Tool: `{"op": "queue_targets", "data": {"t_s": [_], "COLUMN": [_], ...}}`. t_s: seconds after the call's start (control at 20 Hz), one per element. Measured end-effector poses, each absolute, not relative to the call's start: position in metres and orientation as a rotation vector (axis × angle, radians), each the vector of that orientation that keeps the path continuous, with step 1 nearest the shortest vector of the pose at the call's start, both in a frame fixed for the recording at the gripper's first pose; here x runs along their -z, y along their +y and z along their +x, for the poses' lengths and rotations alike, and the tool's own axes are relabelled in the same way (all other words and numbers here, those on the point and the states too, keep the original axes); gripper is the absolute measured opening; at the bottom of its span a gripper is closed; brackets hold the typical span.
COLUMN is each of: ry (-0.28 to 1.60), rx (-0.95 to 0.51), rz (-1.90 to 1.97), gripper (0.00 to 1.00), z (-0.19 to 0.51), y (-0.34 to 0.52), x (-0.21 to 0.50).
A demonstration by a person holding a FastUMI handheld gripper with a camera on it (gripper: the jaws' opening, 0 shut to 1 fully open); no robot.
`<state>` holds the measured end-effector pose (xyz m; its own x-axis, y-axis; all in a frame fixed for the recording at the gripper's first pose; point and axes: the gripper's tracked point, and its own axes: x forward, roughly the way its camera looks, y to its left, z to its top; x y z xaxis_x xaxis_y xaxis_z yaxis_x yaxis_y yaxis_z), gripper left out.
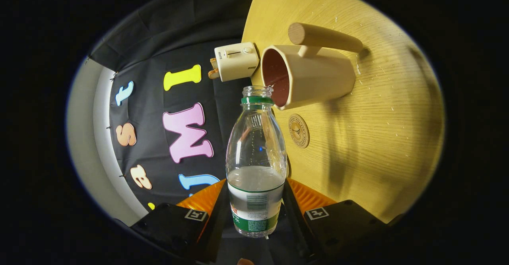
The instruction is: Take the bottle from table, then pour the juice into the cup, finally place the bottle on the coaster
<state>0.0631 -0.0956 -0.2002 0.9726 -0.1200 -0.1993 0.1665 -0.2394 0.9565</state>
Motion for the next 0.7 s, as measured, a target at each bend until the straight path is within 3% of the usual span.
{"op": "queue_targets", "data": {"t_s": [0.7], "ry": [0.011], "rx": [0.234], "rz": [1.882], "gripper": [0.74], "z": [0.067], "y": [-0.089], "x": [0.181]}}
